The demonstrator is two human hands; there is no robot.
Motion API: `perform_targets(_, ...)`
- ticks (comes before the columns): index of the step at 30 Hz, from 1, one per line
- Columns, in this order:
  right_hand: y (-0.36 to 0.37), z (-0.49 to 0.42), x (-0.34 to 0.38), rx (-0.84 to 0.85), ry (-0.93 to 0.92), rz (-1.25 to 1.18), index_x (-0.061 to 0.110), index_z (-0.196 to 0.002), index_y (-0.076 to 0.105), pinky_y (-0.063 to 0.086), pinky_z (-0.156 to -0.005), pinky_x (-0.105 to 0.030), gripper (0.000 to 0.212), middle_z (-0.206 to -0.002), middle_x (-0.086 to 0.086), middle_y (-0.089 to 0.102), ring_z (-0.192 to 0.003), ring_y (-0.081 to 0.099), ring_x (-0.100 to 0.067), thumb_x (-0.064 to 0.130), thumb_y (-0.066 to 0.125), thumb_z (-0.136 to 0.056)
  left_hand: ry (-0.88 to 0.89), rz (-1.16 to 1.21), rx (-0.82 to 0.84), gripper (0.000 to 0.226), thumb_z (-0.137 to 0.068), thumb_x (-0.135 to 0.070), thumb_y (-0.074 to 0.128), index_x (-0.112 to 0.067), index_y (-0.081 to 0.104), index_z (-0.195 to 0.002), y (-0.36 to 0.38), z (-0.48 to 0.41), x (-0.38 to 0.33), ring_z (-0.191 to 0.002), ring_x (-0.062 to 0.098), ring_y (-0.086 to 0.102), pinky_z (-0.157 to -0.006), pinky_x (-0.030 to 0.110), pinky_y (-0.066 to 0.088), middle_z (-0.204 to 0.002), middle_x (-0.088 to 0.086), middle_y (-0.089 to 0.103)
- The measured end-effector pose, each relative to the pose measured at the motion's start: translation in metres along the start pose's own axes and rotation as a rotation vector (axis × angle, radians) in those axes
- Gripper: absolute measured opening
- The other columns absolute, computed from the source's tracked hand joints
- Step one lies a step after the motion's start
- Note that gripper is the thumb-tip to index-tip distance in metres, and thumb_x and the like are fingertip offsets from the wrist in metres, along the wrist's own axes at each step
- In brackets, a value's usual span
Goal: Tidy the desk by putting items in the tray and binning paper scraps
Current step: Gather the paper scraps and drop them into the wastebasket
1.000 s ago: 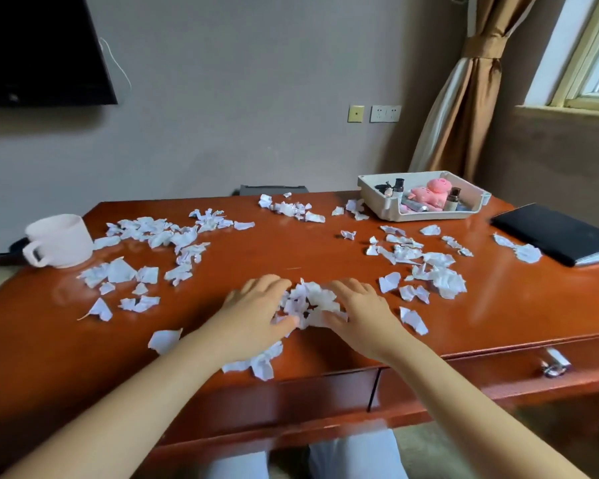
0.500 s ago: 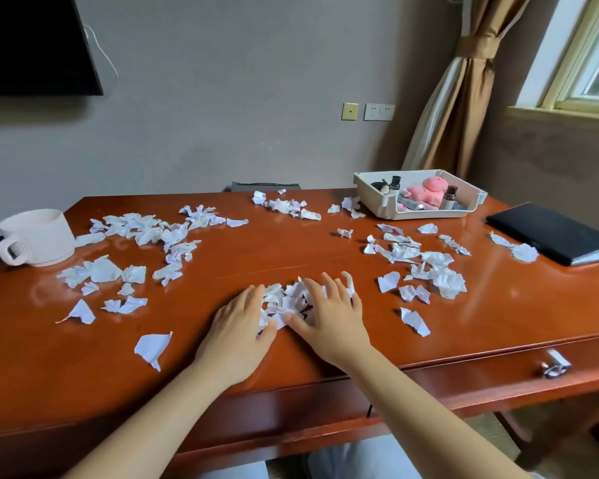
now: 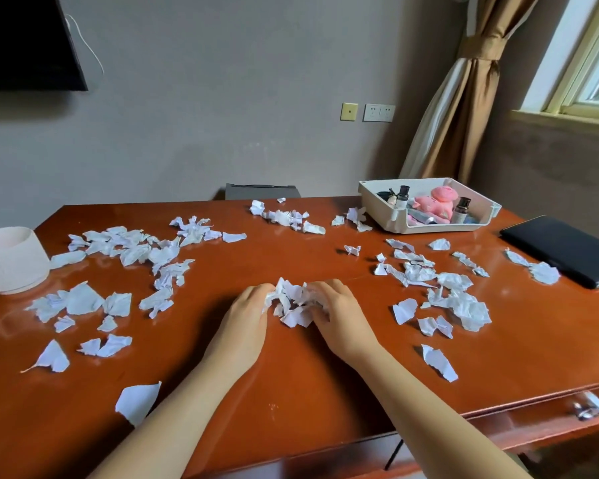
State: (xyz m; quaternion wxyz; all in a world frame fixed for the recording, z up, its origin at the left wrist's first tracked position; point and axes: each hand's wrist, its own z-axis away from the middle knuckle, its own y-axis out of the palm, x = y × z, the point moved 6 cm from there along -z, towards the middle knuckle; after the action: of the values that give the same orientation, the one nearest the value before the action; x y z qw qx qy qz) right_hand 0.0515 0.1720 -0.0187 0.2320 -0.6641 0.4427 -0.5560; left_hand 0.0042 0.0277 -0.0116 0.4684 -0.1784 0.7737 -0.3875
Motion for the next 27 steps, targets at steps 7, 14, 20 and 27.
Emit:
perform_targets(7, -0.008, -0.016, -0.002, -0.132, -0.008, -0.065, 0.014, -0.109, 0.064, 0.037, -0.071, -0.004, 0.026, -0.106, 0.0, 0.062, -0.088, 0.056, -0.009, 0.001, 0.052, -0.09, -0.067, 0.074, -0.106, 0.032, -0.099, -0.01, 0.04, -0.016, 0.051, -0.129, -0.001, -0.014, 0.016, -0.112, 0.016, 0.056, -0.085, 0.018, 0.043, -0.124, 0.002, 0.058)
perform_targets(14, -0.011, -0.023, -0.006, -0.192, 0.048, -0.02, 0.008, -0.104, 0.065, 0.038, -0.062, -0.012, 0.018, -0.091, 0.003, 0.055, -0.076, 0.051, -0.012, 0.005, 0.053, -0.091, 0.008, 0.09, -0.114, 0.027, -0.097, -0.008, 0.042, -0.015, 0.057, -0.119, -0.003, -0.018, 0.011, -0.102, 0.014, 0.057, -0.08, 0.022, 0.052, -0.108, -0.004, 0.058)
perform_targets(20, -0.01, -0.025, -0.01, -0.213, 0.108, -0.103, 0.012, -0.075, 0.047, 0.037, -0.054, -0.026, 0.023, -0.075, 0.001, 0.047, -0.061, 0.045, -0.013, 0.024, 0.056, -0.093, 0.014, 0.065, -0.127, 0.012, -0.094, -0.022, 0.053, -0.011, 0.055, -0.098, 0.0, -0.028, 0.009, -0.086, 0.014, 0.059, -0.065, 0.02, 0.052, -0.091, -0.003, 0.056)
perform_targets(27, -0.02, -0.033, -0.022, -0.277, 0.194, -0.301, 0.015, -0.076, 0.046, 0.045, -0.056, -0.039, 0.022, -0.073, -0.02, 0.062, -0.059, 0.051, -0.024, 0.024, 0.057, -0.092, -0.036, 0.065, -0.092, 0.021, -0.097, -0.031, 0.042, -0.015, 0.047, -0.086, 0.003, -0.05, 0.0, -0.075, 0.011, 0.052, -0.052, 0.011, 0.033, -0.079, -0.002, 0.05)
